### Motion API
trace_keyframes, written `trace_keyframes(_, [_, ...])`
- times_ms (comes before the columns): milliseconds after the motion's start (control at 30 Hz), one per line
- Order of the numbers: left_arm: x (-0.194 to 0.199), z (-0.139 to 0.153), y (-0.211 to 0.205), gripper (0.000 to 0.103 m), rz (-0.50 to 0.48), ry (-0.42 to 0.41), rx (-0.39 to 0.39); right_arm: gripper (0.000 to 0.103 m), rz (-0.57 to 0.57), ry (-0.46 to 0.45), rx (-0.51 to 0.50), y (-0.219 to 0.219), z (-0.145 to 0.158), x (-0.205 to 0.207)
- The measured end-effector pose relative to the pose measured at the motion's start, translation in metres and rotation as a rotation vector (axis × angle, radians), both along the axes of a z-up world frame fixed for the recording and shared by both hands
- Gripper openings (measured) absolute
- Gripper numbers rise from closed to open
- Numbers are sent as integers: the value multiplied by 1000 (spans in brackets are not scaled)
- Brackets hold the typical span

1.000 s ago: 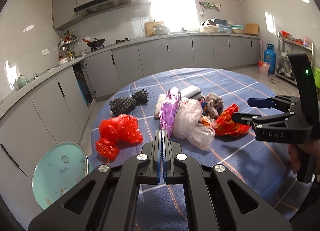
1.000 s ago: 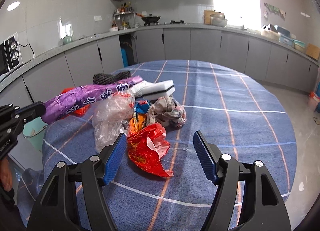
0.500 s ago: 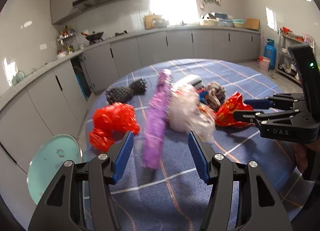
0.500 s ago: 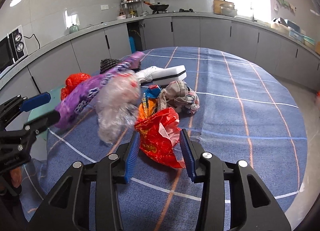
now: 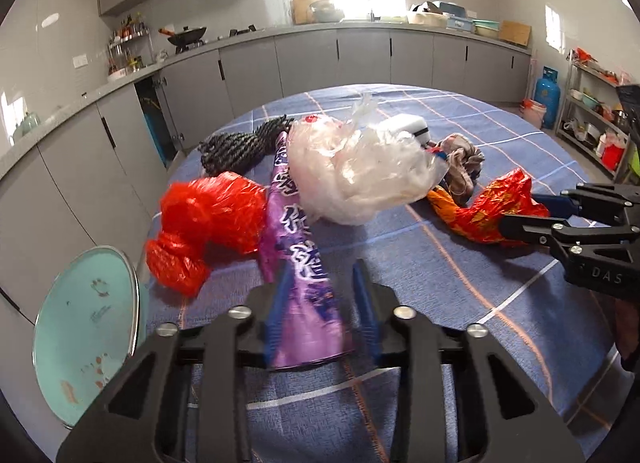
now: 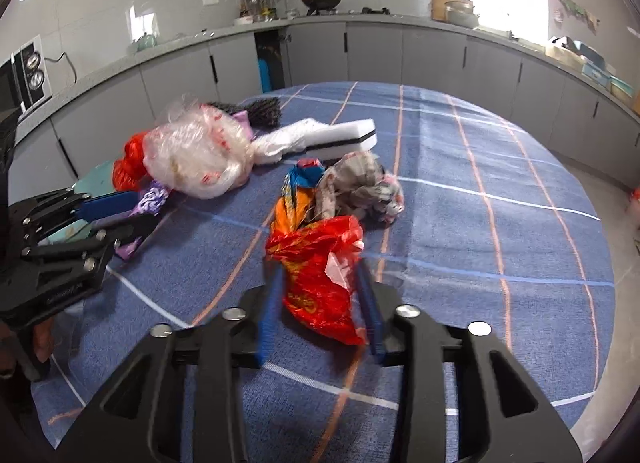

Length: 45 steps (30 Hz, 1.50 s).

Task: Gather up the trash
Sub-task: 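Lift the purple wrapper with the left tool while the right tool grasps the orange-red snack bag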

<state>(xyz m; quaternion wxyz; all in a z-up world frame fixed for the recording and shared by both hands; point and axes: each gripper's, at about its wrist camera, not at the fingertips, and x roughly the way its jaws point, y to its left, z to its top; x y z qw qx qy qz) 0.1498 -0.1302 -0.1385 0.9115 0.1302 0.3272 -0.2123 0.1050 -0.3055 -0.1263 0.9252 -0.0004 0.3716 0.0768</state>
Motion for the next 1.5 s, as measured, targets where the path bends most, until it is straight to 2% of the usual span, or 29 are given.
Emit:
trace_keyframes(33, [0, 0, 0, 9, -1, -2, 5, 24, 6, 0, 3, 0, 0, -1])
trace_keyframes(133, [-1, 2, 2, 4, -4, -5, 0, 20, 27, -25, 23, 3, 3, -8])
trace_keyframes(433, [-27, 40, 8, 2, 9, -128, -43, 18, -1, -210, 12, 2, 39, -37])
trace_keyframes(633, [-42, 63, 10, 1, -1, -193, -70, 18, -17, -243, 27, -1, 48, -35])
trace_keyframes(800, [-44, 67, 9, 1, -33, -188, -69, 18, -13, -252, 29, -2, 51, -35])
trace_keyframes(867, [-43, 62, 7, 11, -15, -194, -54, 18, -12, -253, 25, 0, 51, -35])
trace_keyframes(933, [-37, 56, 5, 71, 11, -174, -57, 18, -15, -248, 14, 1, 49, -35])
trace_keyframes(967, [-33, 54, 7, 73, 29, -165, -72, 18, -23, -247, 2, 0, 48, -34])
trace_keyframes(1067, [-14, 37, 6, 71, 58, -87, -77, 18, -58, -250, -44, 0, 42, -31])
trace_keyframes(1167, [-4, 25, 0, 60, 52, -45, -56, 18, -75, -233, -39, -7, 32, -26])
trace_keyframes(1233, [1, 15, -7, 49, 32, -9, -25, 18, -73, -231, -40, -7, 28, -26])
trace_keyframes(1300, [5, 6, -14, 48, 27, 30, 6, 18, -66, -236, -42, -6, 26, -28])
trace_keyframes(1367, [14, -6, -14, 39, 28, 100, -11, 18, -60, -243, -46, -4, 27, -28])
trace_keyframes(1400, [15, -9, -13, 30, 27, 112, -13, 18, -57, -249, -47, -3, 28, -29])
trace_keyframes(1467, [14, -8, -10, 12, 32, 98, -14, 18, -59, -259, -43, -3, 31, -30])
trace_keyframes(1500, [12, -5, -8, 8, 27, 94, -27, 18, -60, -266, -41, -3, 32, -31])
